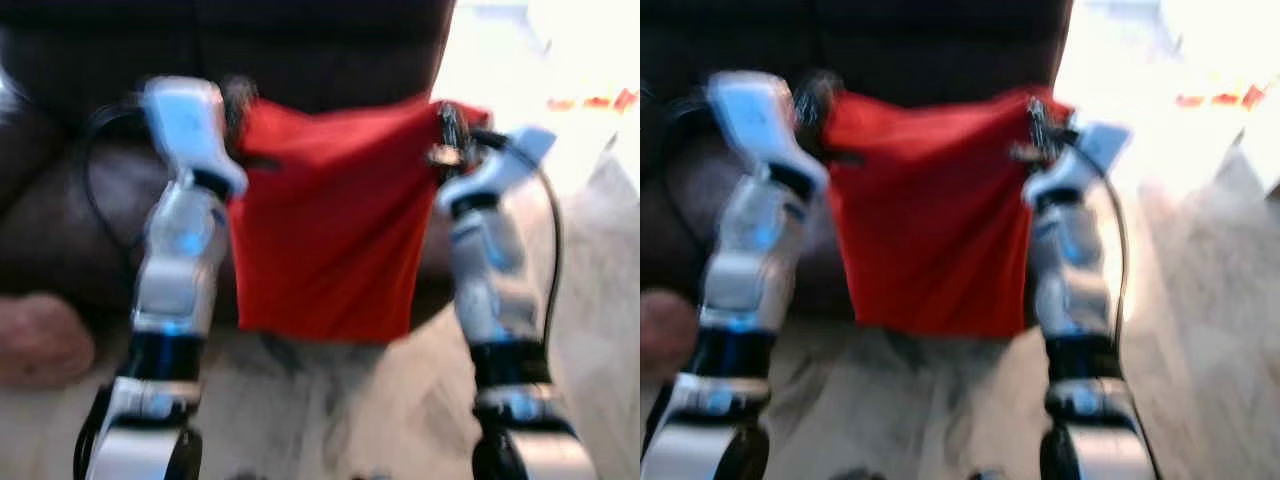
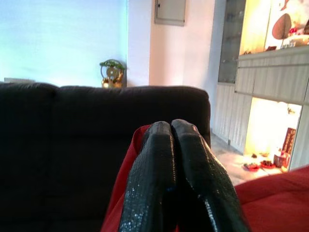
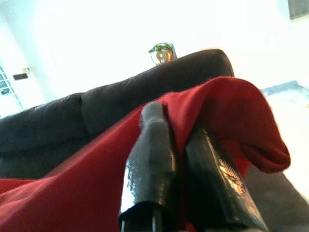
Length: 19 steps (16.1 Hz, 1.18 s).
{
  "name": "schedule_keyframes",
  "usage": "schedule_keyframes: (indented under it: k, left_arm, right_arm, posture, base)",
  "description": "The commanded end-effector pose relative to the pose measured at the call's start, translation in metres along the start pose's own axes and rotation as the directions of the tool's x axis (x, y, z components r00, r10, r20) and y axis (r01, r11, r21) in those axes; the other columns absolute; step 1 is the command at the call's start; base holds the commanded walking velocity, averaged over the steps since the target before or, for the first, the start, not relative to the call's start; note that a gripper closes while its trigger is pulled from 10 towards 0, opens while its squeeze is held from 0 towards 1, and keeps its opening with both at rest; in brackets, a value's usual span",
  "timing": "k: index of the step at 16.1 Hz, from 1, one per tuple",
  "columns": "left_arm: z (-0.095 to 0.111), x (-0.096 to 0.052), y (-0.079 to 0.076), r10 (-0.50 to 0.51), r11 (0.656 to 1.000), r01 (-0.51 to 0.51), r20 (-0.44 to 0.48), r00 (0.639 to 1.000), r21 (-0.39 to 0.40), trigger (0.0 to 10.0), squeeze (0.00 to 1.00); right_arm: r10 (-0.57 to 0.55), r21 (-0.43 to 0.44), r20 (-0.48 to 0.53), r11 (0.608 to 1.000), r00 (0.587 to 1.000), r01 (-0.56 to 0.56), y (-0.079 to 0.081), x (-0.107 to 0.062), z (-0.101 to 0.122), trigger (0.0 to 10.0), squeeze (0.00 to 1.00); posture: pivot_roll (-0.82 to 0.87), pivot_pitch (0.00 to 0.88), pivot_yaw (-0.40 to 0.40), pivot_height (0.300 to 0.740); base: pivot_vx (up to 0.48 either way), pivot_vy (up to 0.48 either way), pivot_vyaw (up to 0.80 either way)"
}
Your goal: Move the pillow to the sofa from floor
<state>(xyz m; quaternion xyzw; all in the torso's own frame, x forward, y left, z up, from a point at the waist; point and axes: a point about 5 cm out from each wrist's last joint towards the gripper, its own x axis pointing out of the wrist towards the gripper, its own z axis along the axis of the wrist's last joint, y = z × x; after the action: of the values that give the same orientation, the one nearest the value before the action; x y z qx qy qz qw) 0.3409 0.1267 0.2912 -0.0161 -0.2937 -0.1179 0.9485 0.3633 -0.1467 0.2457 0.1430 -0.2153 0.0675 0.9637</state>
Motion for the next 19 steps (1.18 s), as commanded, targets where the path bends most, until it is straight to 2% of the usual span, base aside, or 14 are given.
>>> schedule_keyframes:
  k: [1,12,19]
  left_arm:
    - [0.019,0.002,0.004,-0.006,0.999,0.003,0.088,0.996,0.033,10.0,0.00]
    - [0.027,0.008,0.007,0.007,0.999,-0.011,0.116,0.993,0.036,10.0,0.00]
    - [0.041,0.018,0.008,-0.011,0.999,0.003,0.165,0.986,0.049,10.0,0.00]
  right_arm:
    - [0.077,-0.014,0.138,0.997,0.987,-0.076,0.019,0.009,0.029,10.0,0.00]
    - [0.112,0.002,0.125,0.994,0.986,-0.113,0.026,0.007,0.027,10.0,0.00]
    - [0.122,0.015,0.178,0.992,0.976,-0.126,0.031,0.012,0.042,10.0,0.00]
  posture:
    - [0.08,0.126,-0.030,0.740]
    - [0.07,0.088,-0.028,0.740]
    - [0.07,0.072,-0.028,0.740]
  base:
    - [0.300,0.000,0.00]
    - [0.311,0.000,0.00]
    - [0.321,0.000,0.00]
